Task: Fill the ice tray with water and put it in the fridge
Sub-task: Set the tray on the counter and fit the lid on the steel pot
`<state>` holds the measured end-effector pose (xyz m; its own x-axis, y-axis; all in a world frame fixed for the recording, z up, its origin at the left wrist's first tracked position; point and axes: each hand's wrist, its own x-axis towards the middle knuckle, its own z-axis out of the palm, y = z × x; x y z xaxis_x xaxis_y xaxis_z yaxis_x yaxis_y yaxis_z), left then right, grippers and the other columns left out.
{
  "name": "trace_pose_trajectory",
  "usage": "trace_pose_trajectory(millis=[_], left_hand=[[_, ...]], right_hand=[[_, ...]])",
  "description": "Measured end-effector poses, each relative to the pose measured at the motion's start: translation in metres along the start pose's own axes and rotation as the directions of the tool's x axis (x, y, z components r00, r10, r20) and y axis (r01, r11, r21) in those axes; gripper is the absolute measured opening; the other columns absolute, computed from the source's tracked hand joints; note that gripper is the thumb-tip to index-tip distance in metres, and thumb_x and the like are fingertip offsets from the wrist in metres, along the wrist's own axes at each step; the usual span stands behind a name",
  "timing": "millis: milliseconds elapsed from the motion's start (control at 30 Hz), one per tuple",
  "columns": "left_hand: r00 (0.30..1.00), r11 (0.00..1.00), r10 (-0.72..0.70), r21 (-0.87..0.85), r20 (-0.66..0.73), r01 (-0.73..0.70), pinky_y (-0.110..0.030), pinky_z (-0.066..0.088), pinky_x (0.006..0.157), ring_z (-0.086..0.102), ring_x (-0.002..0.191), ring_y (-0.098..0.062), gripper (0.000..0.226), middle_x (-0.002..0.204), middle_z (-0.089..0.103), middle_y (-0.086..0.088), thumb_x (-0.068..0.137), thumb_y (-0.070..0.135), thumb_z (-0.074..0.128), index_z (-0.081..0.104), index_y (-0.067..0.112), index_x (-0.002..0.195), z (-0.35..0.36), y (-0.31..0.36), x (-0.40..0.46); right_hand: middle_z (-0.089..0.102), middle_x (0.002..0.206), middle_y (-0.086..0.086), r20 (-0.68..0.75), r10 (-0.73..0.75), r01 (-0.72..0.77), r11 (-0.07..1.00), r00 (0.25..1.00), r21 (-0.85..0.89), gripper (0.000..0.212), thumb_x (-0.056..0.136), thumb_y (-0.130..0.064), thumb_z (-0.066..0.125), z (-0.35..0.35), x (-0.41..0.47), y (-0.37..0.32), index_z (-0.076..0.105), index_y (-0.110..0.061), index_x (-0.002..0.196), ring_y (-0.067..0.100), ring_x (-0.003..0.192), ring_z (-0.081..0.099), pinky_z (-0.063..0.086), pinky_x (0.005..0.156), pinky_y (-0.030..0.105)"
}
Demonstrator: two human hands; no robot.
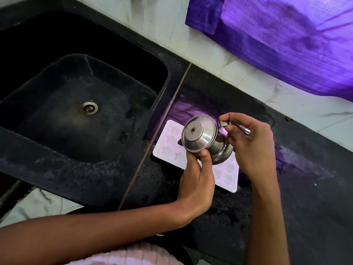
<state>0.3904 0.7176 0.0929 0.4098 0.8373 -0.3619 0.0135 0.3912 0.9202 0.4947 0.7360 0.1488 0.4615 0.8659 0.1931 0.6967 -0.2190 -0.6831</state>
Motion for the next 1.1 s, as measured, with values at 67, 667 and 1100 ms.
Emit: trace_pose_trajectory(millis=[67,667,1100], left_hand=[[0.999,0.999,0.039,0.003,-0.004,-0.039,-0.018,0.026,0.095,0.039,0.123,-0.001,0.052,0.141,0.039,0.021,0.096,0.050,0.019,0.006,0.044,0.146,0.000,0.000,0.001],[0.959,0.964,0.266,0.042,-0.100,-0.263,-0.006,0.039,0.085,0.050,0.107,0.013,0.038,0.114,0.056,0.026,0.093,0.050,0.038,0.043,0.031,0.125,-0.020,0.018,0.045],[0.936,0.937,0.349,0.038,-0.035,-0.348,-0.016,0.042,0.090,0.054,0.105,0.008,0.027,0.111,0.056,0.021,0.094,0.029,0.052,0.043,0.028,0.120,-0.024,0.045,0.150]], right_hand=[[0.070,0.088,-0.014,-0.013,-0.001,0.002,1.000,1.000,0.023,0.025,0.090,-0.008,0.059,0.000,0.001,0.001,0.071,-0.029,0.093,0.007,0.075,0.064,0.056,0.075,0.042],[0.065,0.084,-0.009,-0.212,0.121,-0.043,0.939,0.970,0.341,0.024,0.093,-0.001,0.052,0.020,0.018,0.019,0.068,-0.019,0.097,0.009,0.076,0.062,0.059,0.073,0.040],[0.067,0.084,-0.005,-0.293,0.291,-0.104,0.848,0.911,0.520,0.023,0.090,0.003,0.055,0.054,0.097,0.048,0.068,-0.016,0.095,0.010,0.076,0.063,0.059,0.070,0.031]])
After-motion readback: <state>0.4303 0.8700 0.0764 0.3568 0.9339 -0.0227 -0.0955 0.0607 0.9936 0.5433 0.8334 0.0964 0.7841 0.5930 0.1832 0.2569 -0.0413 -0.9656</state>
